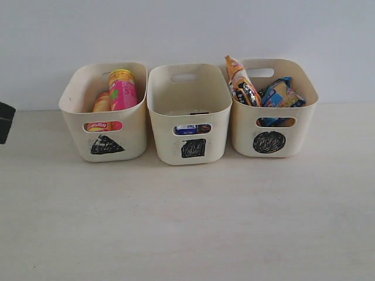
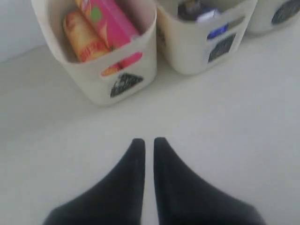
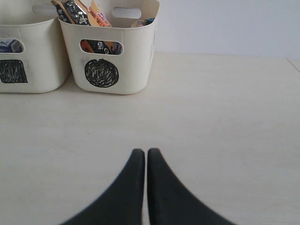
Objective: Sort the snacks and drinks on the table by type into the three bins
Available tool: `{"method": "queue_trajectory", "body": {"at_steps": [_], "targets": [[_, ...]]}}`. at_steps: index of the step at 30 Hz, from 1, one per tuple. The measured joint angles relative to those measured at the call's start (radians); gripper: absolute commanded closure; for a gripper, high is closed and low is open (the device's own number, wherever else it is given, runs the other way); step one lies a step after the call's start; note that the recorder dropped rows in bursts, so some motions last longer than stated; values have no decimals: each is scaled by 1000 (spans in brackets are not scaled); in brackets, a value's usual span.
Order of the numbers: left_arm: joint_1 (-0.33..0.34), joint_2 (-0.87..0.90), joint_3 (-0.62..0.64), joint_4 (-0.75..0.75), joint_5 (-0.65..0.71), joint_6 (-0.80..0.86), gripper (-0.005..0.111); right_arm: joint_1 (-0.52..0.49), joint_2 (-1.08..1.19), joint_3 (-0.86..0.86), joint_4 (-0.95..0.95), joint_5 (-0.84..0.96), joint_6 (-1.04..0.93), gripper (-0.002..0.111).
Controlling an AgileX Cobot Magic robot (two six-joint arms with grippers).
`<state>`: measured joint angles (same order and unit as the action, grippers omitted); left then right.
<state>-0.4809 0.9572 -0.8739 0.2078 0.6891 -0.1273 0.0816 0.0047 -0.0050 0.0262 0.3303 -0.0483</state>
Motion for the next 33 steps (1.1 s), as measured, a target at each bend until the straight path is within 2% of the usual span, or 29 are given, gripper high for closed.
{"method": "queue_trajectory", "body": {"at_steps": [5, 11, 21, 27, 33], "targets": [[43, -123, 118, -23, -185, -2, 102, 0, 0, 0, 0, 0, 0, 109], [126, -296, 263, -45, -327, -2, 102, 0, 0, 0, 0, 0, 0, 109], [299, -541, 528, -55, -472, -2, 102, 0, 0, 0, 0, 0, 0, 109], [364, -673, 674, -67, -538, -4, 102, 0, 0, 0, 0, 0, 0, 109], [398, -756, 758, -82, -575, -4, 102, 0, 0, 0, 0, 0, 0, 109]]}}
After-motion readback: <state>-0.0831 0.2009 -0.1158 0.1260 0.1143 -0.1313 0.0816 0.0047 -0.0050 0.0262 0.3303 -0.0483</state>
